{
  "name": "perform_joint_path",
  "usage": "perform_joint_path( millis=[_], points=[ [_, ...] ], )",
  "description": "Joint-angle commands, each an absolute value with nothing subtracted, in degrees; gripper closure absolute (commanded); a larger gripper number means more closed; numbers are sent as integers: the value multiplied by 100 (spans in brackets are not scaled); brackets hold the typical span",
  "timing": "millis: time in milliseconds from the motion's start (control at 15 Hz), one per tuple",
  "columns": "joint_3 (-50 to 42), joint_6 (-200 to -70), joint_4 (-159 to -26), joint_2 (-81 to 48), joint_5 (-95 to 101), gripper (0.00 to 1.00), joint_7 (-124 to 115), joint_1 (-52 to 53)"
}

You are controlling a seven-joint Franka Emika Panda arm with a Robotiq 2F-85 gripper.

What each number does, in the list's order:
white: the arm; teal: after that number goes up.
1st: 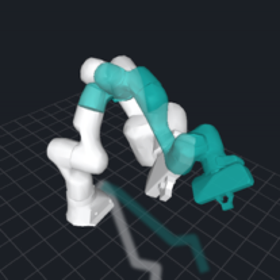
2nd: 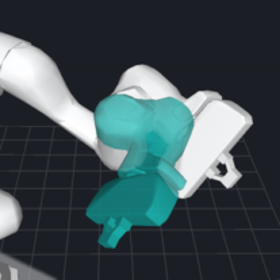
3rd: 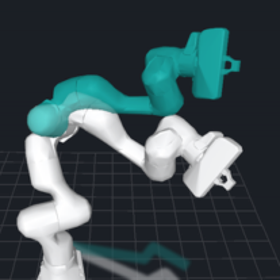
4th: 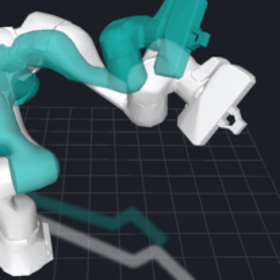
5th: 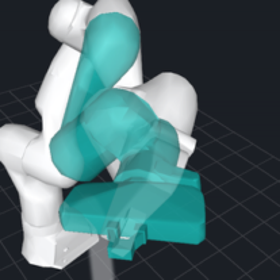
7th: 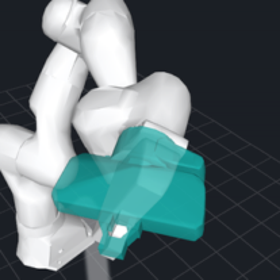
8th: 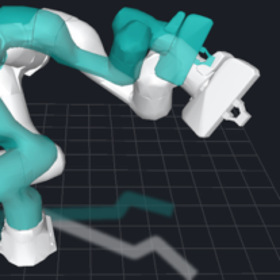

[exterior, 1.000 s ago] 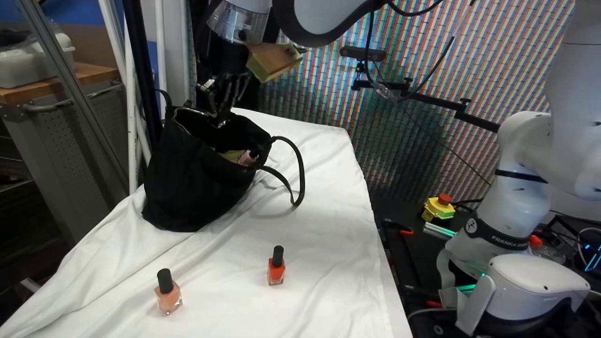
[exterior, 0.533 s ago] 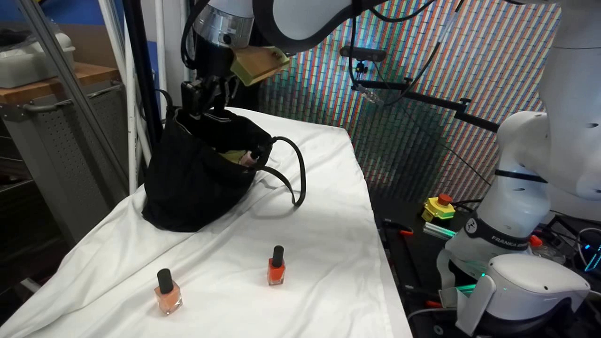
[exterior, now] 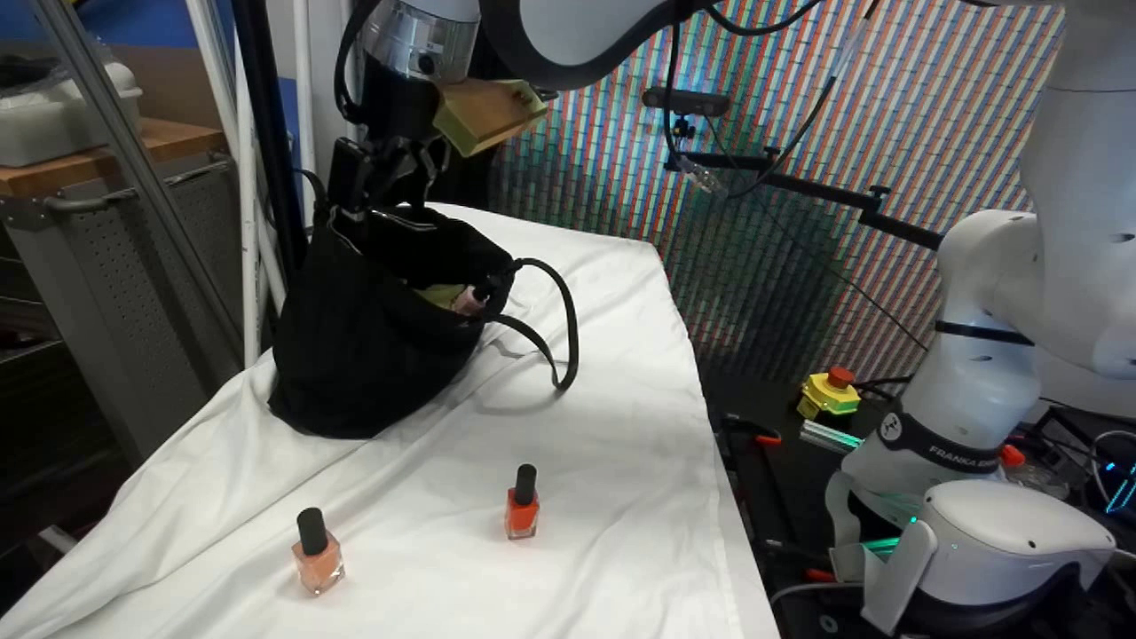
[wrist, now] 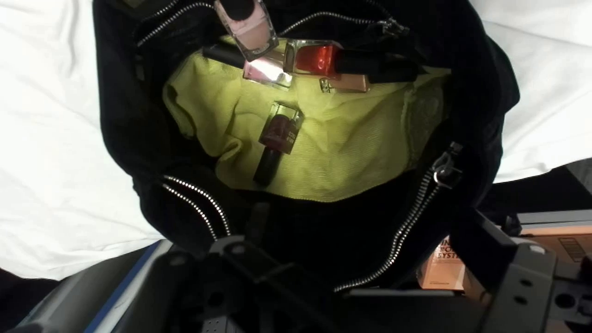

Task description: Put all the nail polish bottles into the bag

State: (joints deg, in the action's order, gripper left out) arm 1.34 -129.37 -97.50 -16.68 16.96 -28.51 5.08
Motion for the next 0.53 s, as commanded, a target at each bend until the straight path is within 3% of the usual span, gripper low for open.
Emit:
perform_joint_path(
  millis=[0,467],
  points=[
    [30,-12844,-10082,-1304,1746,1,-2984,739],
    [189,-12808,-10817,-764,1936,0,-3530,1102]
  ],
)
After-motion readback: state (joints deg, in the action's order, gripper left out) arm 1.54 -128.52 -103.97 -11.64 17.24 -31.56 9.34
